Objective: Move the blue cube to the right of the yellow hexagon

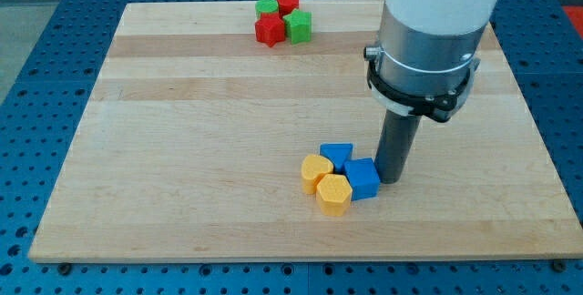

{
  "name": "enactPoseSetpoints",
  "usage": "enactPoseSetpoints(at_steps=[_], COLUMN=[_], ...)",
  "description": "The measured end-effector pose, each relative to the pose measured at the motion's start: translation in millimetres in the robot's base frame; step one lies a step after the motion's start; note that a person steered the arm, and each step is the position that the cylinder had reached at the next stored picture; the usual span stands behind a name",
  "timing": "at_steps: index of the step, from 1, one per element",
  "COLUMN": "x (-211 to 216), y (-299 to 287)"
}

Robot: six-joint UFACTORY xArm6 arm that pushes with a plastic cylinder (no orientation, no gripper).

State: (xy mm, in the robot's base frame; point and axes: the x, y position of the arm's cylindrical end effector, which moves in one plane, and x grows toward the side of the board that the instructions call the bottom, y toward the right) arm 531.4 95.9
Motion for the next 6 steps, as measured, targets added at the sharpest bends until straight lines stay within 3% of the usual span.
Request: enactPoseSetpoints(at_steps=[5,6], x=[4.4,-31.9], y=[-13.5,-8.4])
